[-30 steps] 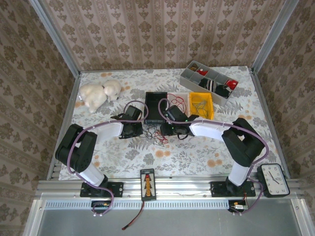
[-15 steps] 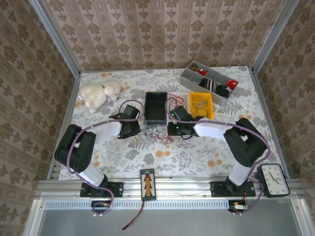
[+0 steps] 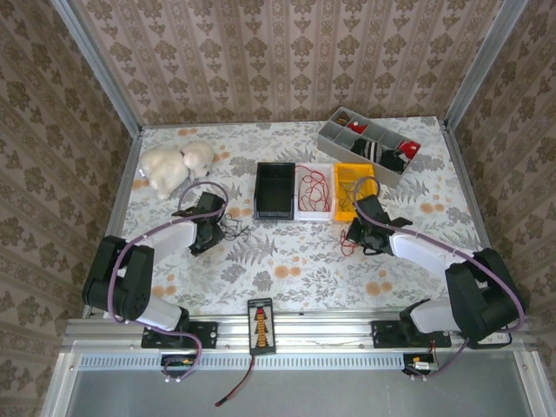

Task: Untangle the cables

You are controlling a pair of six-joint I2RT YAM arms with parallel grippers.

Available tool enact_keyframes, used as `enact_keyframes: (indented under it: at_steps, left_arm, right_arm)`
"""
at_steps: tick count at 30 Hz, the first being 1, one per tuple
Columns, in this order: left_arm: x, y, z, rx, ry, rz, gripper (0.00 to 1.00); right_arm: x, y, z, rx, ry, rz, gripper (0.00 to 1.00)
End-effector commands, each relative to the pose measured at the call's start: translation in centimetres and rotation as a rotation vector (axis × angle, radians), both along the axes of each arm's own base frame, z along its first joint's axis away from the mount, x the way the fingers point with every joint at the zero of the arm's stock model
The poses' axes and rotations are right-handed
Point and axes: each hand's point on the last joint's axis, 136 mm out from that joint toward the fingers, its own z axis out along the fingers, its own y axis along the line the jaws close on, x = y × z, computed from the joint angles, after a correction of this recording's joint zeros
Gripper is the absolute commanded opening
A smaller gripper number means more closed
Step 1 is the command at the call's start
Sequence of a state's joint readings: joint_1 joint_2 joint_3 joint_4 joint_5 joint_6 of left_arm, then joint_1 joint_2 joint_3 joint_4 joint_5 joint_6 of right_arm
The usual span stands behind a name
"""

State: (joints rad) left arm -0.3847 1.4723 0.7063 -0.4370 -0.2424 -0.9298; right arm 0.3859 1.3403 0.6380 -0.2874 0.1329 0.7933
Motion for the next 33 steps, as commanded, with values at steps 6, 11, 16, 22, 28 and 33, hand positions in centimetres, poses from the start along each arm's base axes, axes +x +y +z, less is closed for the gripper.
enact_keyframes:
  at_steps: [6, 11, 16, 22, 28, 33]
  left_arm:
    - [0.7, -4.4, -1.0, -0.107, 0.015, -0.160, 0.00]
    - [0.9, -5.0, -1.3, -0.101, 0.028, -0.175, 0.00]
    - [0.9, -4.9, -1.2, -0.104, 0.021, -0.173, 0.00]
    - [0.8, -4.9, -1.0, -0.109, 0.014, -0.176, 0.00]
    - [0.6, -4.7, -0.8, -0.111, 0.001, -0.172, 0.00]
    - [0.8, -5.3, -0.7, -0.139, -0.018, -0.196, 0.00]
  right_arm:
    - [2.3, 4.4, 5.3, 0.157, -0.226, 0.113, 0.00]
    - [4.0, 8.2, 11.6, 0.239, -0.395, 0.255, 0.00]
    - [7.3, 9.0, 15.4, 0.175, -0.472, 0.284, 0.00]
    - [12.7, 9.2, 14.0, 0.020, -0.392, 0.275, 0.05]
    - [14.1, 8.3, 12.5, -0.059, -0.323, 0.218, 0.46]
    - [12.4, 8.9, 13.6, -0.036, -0.379, 0.261, 0.48]
